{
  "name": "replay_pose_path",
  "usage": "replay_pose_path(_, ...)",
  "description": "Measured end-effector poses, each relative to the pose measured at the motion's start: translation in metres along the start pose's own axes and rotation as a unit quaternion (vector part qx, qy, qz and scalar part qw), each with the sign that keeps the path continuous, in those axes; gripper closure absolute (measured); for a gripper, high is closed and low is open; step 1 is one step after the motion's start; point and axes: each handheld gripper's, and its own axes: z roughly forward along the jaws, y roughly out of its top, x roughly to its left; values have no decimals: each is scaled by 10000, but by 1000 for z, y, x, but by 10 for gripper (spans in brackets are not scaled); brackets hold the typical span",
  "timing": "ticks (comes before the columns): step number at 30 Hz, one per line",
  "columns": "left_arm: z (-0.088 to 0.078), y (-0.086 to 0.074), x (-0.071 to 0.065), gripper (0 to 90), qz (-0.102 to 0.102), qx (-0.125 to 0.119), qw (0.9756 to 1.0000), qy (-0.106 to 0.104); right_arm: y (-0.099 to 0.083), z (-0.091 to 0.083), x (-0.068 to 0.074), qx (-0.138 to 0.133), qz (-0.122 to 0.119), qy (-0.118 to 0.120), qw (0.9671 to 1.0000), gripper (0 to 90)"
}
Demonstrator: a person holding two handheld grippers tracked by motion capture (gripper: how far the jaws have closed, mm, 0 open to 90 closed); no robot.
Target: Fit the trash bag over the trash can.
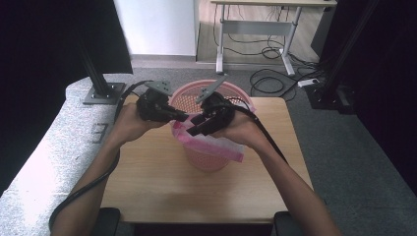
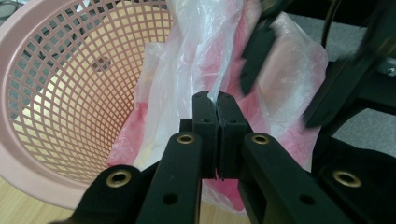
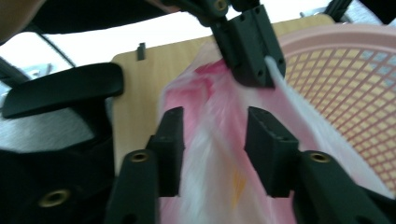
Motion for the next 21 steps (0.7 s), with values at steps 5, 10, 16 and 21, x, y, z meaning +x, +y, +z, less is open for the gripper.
replay_pose_path(5, -2, -4, 5, 876, -103, -133, 9999, -22, 4, 19, -1, -55, -81, -118, 9999, 866)
replay_pose_path(10, -5, -10, 11, 879, -157, -146, 9995, 231, -3, 9, -8, -34, -21, -344, 9994, 895)
replay_pose_path(16, -11, -19, 23, 878, -428, -303, 9967, 620, -29, -26, -25, -86, 259, -660, 9974, 894)
replay_pose_path(21, -16, -28, 34, 878, -602, -230, 9940, 886, -57, -56, -41, -80, 552, -886, 9945, 894)
